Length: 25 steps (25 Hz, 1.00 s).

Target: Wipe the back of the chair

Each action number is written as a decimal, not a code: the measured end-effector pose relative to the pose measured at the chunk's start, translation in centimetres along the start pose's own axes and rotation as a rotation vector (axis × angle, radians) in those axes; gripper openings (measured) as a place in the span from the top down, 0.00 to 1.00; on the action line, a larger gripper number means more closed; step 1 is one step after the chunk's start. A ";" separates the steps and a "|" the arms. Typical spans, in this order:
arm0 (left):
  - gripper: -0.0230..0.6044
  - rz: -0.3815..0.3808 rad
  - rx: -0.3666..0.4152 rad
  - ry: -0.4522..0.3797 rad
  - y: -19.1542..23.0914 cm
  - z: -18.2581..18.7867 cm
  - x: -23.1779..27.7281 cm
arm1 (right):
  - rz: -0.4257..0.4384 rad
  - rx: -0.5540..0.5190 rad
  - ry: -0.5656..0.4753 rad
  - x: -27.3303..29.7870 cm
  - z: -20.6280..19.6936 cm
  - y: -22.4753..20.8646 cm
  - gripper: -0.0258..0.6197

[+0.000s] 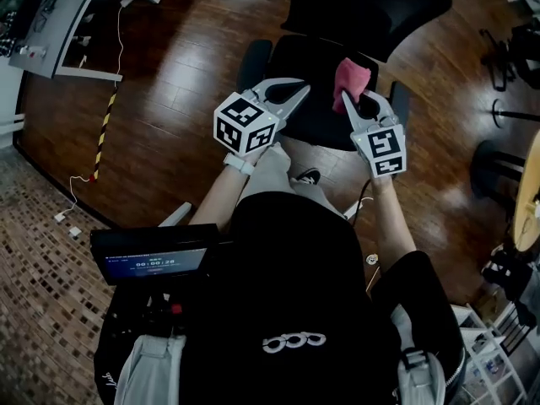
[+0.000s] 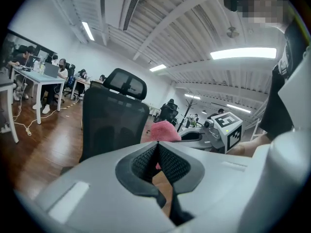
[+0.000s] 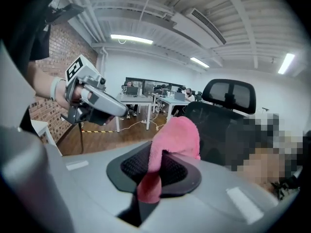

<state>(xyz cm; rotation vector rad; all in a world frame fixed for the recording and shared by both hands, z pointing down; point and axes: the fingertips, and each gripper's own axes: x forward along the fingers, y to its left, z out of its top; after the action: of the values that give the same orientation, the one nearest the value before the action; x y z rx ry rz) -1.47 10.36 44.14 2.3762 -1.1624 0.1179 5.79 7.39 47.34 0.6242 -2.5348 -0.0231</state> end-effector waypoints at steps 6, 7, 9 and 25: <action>0.97 -0.058 0.012 0.015 -8.0 -2.6 0.0 | -0.046 0.043 -0.035 -9.2 -2.5 2.4 0.90; 0.97 -0.064 0.012 0.018 -8.2 -2.7 0.1 | -0.053 0.054 -0.038 -9.8 -2.7 2.4 0.90; 0.97 -0.075 0.016 0.026 -8.5 -3.0 0.2 | -0.067 0.073 -0.039 -10.8 -3.1 2.4 0.90; 0.97 -0.219 0.137 0.087 -12.4 -1.8 -1.1 | -0.182 0.197 -0.102 -13.7 -0.8 6.6 0.90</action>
<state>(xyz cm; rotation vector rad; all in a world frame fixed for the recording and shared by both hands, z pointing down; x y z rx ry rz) 7.54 18.38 40.62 2.5733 -0.8734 0.2307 13.69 19.30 42.25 0.9529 -2.5890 0.1343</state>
